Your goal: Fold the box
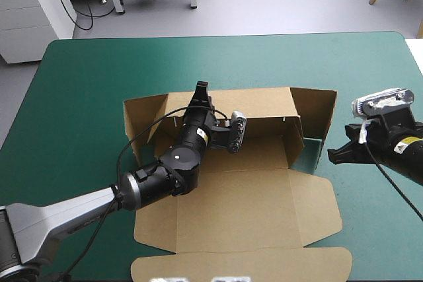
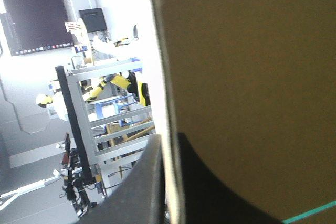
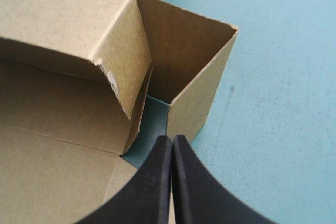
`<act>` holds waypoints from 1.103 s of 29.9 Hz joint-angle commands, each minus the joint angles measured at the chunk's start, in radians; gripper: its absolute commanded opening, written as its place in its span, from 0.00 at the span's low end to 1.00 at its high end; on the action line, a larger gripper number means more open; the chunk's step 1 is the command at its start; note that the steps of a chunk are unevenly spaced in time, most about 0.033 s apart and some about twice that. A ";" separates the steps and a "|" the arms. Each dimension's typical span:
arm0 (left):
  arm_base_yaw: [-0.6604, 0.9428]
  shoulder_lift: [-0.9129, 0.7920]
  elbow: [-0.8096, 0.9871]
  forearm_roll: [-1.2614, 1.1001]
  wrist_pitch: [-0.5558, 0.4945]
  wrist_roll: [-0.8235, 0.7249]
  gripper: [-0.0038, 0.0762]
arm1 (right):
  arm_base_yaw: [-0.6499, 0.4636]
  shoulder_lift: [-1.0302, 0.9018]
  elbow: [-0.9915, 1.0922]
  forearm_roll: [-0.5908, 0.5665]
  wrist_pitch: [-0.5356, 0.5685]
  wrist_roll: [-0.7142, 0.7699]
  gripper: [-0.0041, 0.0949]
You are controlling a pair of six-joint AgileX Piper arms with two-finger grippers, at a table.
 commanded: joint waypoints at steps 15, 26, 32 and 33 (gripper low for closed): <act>-0.009 -0.019 0.092 0.050 -0.043 -0.178 0.04 | -0.009 0.022 -0.265 0.012 -0.156 0.048 0.83; -0.009 -0.019 0.092 0.050 -0.049 -0.194 0.04 | -0.009 0.318 -0.553 -0.013 -0.143 0.099 0.90; -0.009 -0.019 0.092 0.050 -0.045 -0.194 0.04 | -0.009 0.527 -0.699 -0.001 -0.075 0.117 0.90; -0.009 -0.019 0.092 0.050 -0.045 -0.194 0.04 | -0.009 0.557 -0.719 0.004 -0.062 0.119 0.90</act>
